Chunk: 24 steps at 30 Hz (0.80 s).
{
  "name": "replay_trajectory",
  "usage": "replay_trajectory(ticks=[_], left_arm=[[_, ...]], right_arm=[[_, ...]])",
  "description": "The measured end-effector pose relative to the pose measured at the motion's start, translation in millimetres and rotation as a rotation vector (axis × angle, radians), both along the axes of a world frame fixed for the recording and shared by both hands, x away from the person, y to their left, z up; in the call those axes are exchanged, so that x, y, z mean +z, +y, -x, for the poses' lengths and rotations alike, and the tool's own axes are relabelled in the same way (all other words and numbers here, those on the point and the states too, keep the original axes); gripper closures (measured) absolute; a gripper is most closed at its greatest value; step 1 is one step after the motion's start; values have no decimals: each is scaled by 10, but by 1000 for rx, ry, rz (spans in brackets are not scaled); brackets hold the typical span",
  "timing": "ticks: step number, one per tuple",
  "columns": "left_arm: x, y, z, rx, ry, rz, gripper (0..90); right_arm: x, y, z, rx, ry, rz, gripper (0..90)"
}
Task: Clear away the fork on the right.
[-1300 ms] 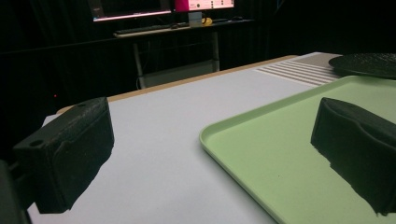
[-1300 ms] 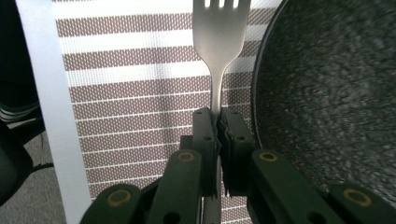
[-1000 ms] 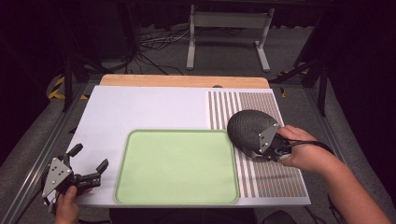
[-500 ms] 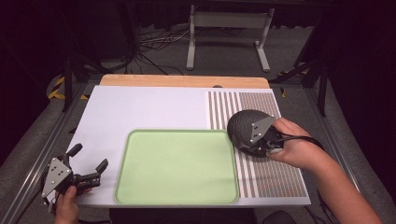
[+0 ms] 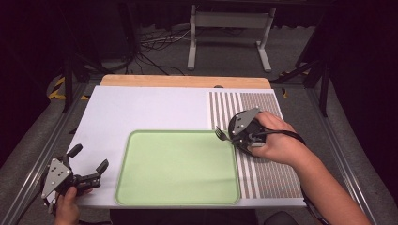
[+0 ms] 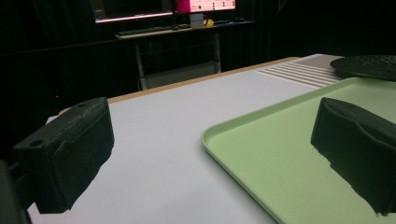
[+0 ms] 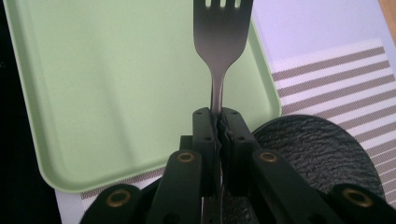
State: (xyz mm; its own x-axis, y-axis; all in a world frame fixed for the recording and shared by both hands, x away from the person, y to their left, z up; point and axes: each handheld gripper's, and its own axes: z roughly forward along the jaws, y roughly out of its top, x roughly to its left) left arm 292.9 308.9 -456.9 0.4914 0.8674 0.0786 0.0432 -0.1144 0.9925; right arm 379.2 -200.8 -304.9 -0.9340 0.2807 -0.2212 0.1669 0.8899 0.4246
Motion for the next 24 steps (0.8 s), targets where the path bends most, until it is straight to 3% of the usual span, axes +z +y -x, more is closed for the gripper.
replay_trajectory(ticks=[17,24], left_arm=[[2,1,-3,-2,-2,-5,1],[1,1,-5,-3,0,-5,1]], right_arm=[[-29,367,-102,-34,13,-37,849],[-61,497,-136,-160,75,-104,849]])
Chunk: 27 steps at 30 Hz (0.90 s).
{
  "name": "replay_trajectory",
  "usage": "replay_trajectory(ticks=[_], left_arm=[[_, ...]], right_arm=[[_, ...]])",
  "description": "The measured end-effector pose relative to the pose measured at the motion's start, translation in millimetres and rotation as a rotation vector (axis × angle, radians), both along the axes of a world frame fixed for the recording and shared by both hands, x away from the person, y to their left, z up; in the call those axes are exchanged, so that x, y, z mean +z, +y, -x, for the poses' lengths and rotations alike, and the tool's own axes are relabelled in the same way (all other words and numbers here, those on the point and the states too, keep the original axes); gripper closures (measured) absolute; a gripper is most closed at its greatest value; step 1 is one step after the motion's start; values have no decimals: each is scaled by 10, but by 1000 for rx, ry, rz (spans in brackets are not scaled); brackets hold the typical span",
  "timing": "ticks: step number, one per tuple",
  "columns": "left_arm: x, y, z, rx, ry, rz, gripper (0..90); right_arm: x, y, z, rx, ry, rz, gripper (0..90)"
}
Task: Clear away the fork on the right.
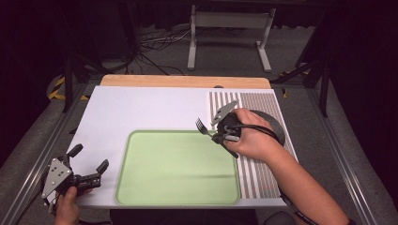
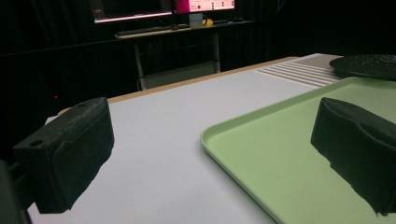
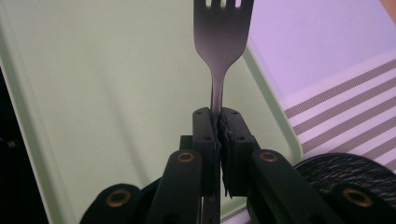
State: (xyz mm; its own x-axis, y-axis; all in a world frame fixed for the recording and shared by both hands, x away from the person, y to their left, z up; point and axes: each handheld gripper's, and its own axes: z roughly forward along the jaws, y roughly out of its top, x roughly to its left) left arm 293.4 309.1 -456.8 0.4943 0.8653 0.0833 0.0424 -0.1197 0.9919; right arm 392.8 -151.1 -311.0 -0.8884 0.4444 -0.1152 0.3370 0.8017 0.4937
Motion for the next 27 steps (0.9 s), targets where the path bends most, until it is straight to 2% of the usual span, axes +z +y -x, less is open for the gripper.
replay_trajectory(ticks=[1,2,3,4,7,11,15,20,25,27], left_arm=[[0,0,0,0,0,0,1],[0,0,0,0,0,0,1],[1,-1,0,0,0,-1,1],[1,-1,0,0,0,-1,1],[1,-2,0,-1,-3,-1,1],[0,-3,-1,0,-3,1,1],[0,-5,-3,1,-2,-1,1],[-1,-4,-3,0,-1,0,1],[1,-5,-2,1,-3,-1,1],[0,-6,-2,2,-3,-1,1]], right_arm=[[-2,13,-2,-24,14,-8,849],[-2,13,-2,-24,14,-8,849],[-5,35,-4,-71,40,-32,849],[-5,35,-4,-71,40,-32,849],[-18,68,-22,-164,73,-50,849],[-48,85,-45,-251,79,-49,849],[-103,105,-71,-348,137,-56,849],[-149,114,-97,-414,154,-47,848],[-184,126,-120,-510,191,-54,848],[-193,130,-123,-523,201,-56,848]])
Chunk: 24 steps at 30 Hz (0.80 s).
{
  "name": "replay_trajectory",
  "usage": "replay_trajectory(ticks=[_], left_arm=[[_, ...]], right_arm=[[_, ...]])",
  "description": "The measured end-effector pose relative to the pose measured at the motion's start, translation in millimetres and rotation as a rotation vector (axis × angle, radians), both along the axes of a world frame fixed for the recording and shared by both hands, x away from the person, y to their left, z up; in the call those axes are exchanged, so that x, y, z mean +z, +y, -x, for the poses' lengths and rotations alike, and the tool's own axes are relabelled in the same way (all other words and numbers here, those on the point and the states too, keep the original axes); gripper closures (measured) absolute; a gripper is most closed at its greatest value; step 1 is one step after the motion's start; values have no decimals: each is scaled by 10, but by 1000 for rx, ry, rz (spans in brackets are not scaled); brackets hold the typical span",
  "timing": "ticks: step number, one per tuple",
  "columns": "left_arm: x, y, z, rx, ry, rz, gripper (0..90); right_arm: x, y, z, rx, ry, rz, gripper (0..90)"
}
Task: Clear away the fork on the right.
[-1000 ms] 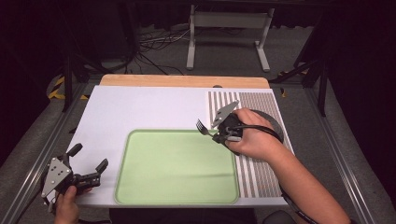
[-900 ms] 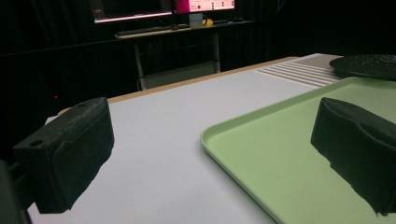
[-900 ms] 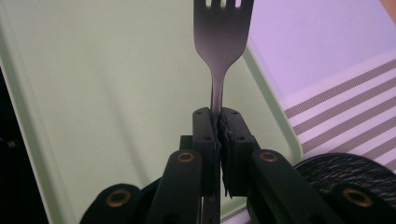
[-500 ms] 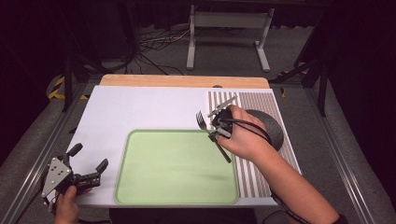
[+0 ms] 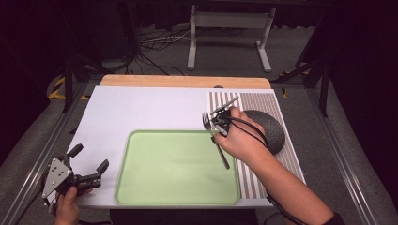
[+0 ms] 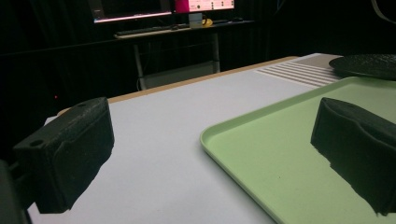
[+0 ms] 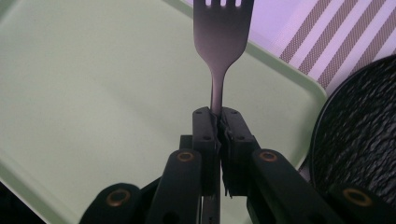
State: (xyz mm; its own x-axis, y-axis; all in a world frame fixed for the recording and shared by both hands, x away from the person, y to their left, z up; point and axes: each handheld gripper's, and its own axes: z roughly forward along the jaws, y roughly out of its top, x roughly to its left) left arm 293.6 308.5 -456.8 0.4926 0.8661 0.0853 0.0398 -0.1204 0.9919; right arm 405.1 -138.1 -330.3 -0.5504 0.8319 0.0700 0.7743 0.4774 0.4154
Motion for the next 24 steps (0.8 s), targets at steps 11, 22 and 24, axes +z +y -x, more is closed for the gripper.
replay_trajectory(ticks=[11,22,24], left_arm=[[1,-1,0,-1,3,-2,1],[0,-3,-2,-1,2,-2,1],[-1,-3,-3,-1,3,-1,1]], right_arm=[[-221,-25,-14,-61,109,3,848],[-429,-74,-48,-78,165,12,847],[-458,-81,-53,-81,173,10,846]])
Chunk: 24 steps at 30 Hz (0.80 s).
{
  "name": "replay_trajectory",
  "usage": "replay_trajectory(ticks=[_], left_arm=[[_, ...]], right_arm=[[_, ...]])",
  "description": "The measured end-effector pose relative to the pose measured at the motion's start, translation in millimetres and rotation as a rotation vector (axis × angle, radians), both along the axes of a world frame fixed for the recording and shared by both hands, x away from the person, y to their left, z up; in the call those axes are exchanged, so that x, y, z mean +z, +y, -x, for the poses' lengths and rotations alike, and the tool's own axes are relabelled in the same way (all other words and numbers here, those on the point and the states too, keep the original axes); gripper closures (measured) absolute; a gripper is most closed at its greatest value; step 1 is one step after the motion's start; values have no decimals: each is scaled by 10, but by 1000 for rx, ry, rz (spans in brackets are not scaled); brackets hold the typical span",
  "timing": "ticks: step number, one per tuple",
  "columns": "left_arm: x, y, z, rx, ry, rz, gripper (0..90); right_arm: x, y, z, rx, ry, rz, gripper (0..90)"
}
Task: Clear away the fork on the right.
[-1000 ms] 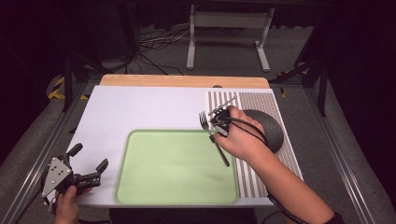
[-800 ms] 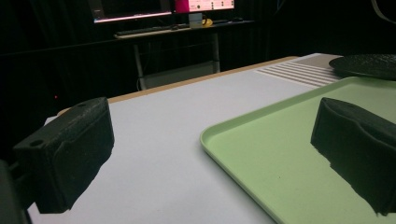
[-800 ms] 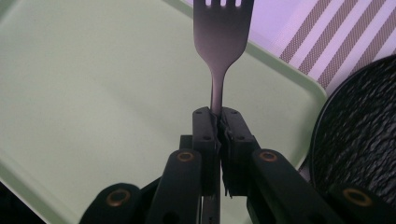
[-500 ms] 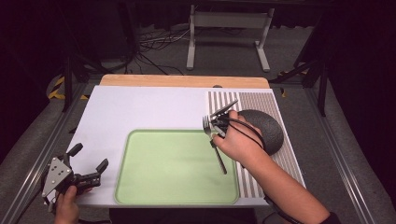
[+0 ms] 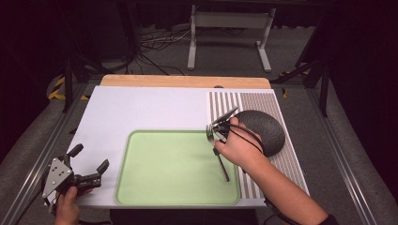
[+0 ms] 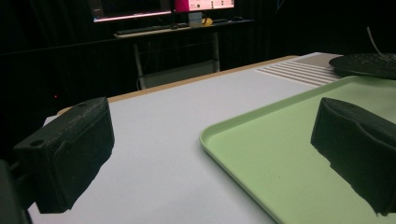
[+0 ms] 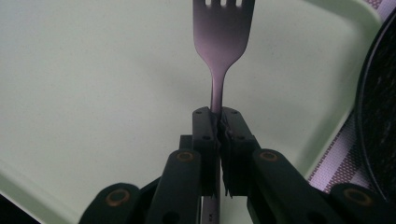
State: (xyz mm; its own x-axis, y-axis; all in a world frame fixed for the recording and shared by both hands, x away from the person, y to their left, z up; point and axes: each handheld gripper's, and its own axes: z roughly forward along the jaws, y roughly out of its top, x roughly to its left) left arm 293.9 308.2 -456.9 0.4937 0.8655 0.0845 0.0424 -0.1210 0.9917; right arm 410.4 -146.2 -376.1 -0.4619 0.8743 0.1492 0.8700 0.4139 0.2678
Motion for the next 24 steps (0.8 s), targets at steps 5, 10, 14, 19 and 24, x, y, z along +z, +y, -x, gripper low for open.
replay_trajectory(ticks=[5,10,14,19,24], left_arm=[[-1,-4,0,-1,1,2,1],[-2,-5,1,-1,3,4,1],[-3,-7,0,0,4,4,2],[-3,-6,1,1,5,5,1],[-3,-6,0,2,5,4,2]], right_arm=[[-94,-10,0,-2,25,0,846],[-155,-20,6,-8,42,-1,846],[-179,-28,9,-14,51,1,845],[-224,-35,6,-16,59,2,844],[-251,-35,-8,-22,66,6,843]])
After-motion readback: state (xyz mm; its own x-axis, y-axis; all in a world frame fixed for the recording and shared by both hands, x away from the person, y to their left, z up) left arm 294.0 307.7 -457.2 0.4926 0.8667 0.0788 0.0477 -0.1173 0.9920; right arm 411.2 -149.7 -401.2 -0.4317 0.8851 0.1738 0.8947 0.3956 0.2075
